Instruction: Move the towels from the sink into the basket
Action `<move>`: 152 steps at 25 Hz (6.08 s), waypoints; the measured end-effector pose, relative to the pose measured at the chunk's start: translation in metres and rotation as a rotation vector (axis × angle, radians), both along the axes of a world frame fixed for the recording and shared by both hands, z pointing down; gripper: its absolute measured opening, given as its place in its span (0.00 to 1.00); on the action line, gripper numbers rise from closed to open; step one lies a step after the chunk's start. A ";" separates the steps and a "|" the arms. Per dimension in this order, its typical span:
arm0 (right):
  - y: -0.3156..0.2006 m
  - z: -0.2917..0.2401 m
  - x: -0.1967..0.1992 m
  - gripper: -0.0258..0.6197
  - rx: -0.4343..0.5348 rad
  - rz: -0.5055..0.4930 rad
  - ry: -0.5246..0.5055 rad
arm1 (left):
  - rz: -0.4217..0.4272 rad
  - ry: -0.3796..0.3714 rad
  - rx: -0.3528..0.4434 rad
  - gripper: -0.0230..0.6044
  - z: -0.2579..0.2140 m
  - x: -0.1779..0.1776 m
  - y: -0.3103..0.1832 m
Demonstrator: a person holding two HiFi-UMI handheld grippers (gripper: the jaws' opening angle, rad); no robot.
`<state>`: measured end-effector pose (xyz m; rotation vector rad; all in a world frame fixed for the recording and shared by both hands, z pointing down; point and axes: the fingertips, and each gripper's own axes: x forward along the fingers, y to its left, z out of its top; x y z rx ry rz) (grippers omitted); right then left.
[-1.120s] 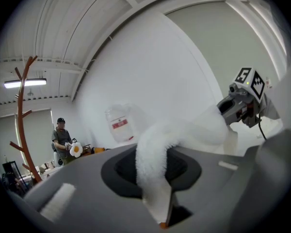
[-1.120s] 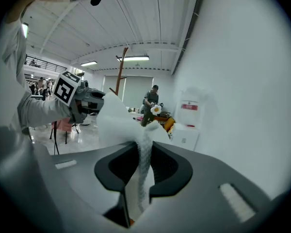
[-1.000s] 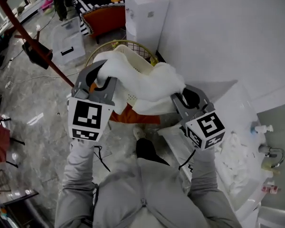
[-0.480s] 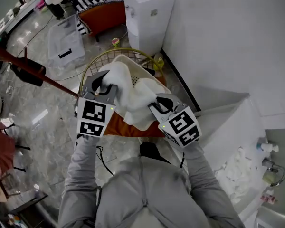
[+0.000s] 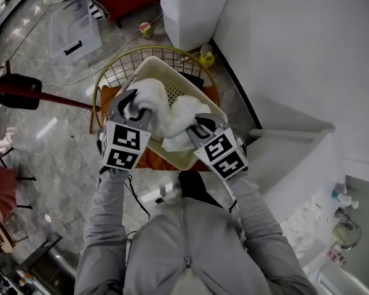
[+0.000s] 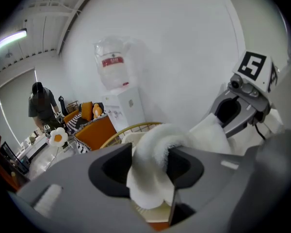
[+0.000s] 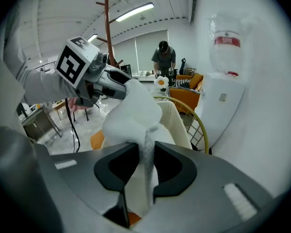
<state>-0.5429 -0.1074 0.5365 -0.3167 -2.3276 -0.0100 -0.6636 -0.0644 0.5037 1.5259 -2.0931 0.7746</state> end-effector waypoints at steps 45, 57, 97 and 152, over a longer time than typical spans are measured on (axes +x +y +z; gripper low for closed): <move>0.065 -0.167 0.160 0.32 0.345 0.218 -0.425 | -0.004 -0.270 0.168 0.49 -0.126 0.157 0.127; 0.058 -0.216 0.293 0.32 0.435 0.459 -0.463 | 0.199 -0.283 0.316 0.49 -0.165 0.259 0.101; -0.091 -0.097 0.917 0.37 0.280 1.147 -0.097 | 0.867 -0.179 0.079 0.49 -0.068 0.805 -0.159; -0.193 0.051 0.890 0.16 0.310 0.926 0.408 | 1.126 -0.134 -0.598 0.30 0.103 0.821 -0.233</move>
